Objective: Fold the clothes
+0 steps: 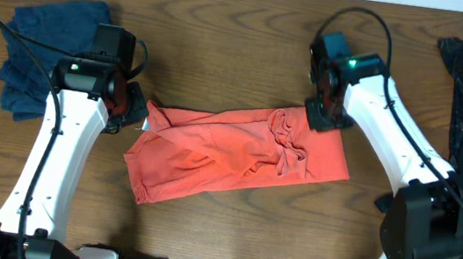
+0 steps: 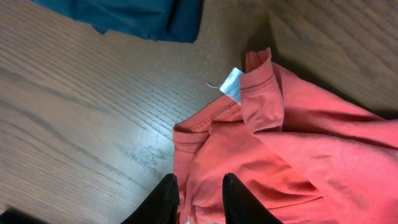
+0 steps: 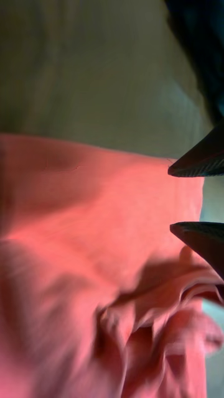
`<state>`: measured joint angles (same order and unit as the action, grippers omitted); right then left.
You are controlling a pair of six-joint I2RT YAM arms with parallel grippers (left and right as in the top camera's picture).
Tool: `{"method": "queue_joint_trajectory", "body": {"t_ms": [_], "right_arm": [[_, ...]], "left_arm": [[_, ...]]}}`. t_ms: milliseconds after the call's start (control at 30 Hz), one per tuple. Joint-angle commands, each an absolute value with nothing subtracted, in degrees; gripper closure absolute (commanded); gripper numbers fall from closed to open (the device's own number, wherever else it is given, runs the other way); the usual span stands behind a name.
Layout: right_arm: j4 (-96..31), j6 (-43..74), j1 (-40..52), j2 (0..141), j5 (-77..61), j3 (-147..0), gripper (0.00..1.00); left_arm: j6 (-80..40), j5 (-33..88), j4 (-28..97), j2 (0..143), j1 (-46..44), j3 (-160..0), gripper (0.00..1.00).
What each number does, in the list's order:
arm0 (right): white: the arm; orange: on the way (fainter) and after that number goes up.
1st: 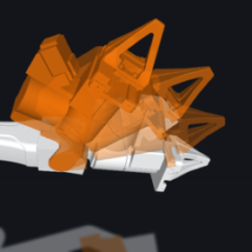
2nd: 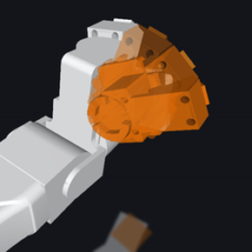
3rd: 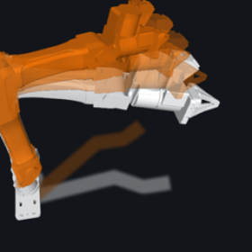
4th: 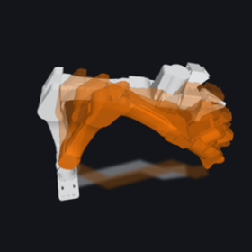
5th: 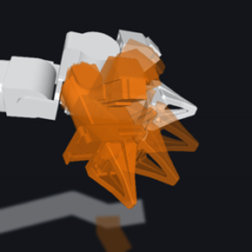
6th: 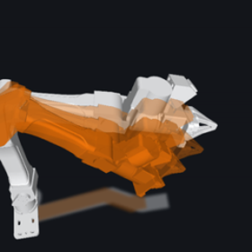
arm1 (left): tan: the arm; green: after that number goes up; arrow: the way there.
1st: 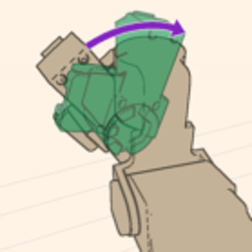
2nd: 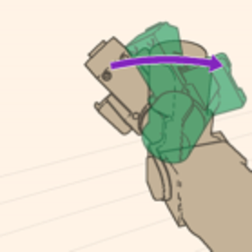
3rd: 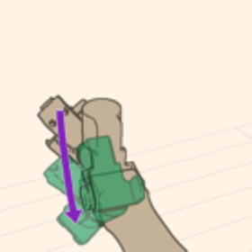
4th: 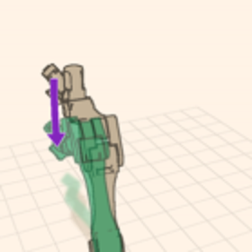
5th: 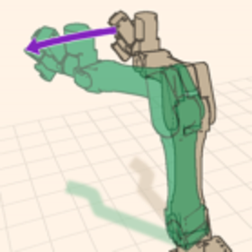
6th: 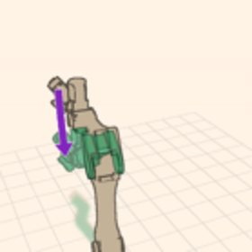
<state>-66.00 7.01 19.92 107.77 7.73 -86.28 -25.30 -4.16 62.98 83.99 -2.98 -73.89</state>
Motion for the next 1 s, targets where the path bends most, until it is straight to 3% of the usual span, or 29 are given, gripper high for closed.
{"method": "queue_joint_trajectory", "body": {"t_ms": [0, 267, 333, 633, 700, 767, 867, 900, 967], "right_arm": [[-64.2, 6.0, 20.6, 108.9, 2.0, -80.4, 0.77], [-57.5, -6.3, 28.1, 108.9, -16.3, -72.2, 0.77], [-55.9, -8.7, 29.7, 108.8, -19.0, -72.3, 0.82], [-55.9, 5.6, 28.6, 104.1, 6.2, -78.5, 0.85], [-54.8, 6.7, 27.6, 102.0, 9.1, -79.7, 0.82], [-51.9, 6.8, 26.3, 100.0, 10.2, -79.9, 0.72], [-48.5, 6.8, 24.6, 99.4, 8.4, -79.8, 0.70], [-48.0, 6.8, 24.3, 99.7, 7.0, -79.8, 0.70], [-47.7, 6.8, 24.0, 101.0, 4.0, -79.8, 0.70]], "left_arm": [[-25.4, -3.9, 63.1, 83.9, -2.8, -73.3, 0.74], [-25.4, -3.9, 63.1, 83.9, -2.8, -73.3, 0.74], [-25.4, -3.9, 63.2, 83.9, -2.8, -73.3, 0.74], [-25.4, -3.9, 63.2, 83.9, -2.8, -73.3, 0.74], [-25.4, -3.9, 63.2, 83.9, -2.8, -73.3, 0.74], [-25.4, -3.9, 63.2, 83.9, -2.8, -73.3, 0.74], [-25.4, -3.9, 63.2, 83.9, -2.8, -73.3, 0.73], [-25.4, -3.9, 63.2, 83.9, -2.8, -73.3, 0.64], [-25.4, -3.9, 63.3, 83.9, -2.8, -73.3, 0.58]]}}
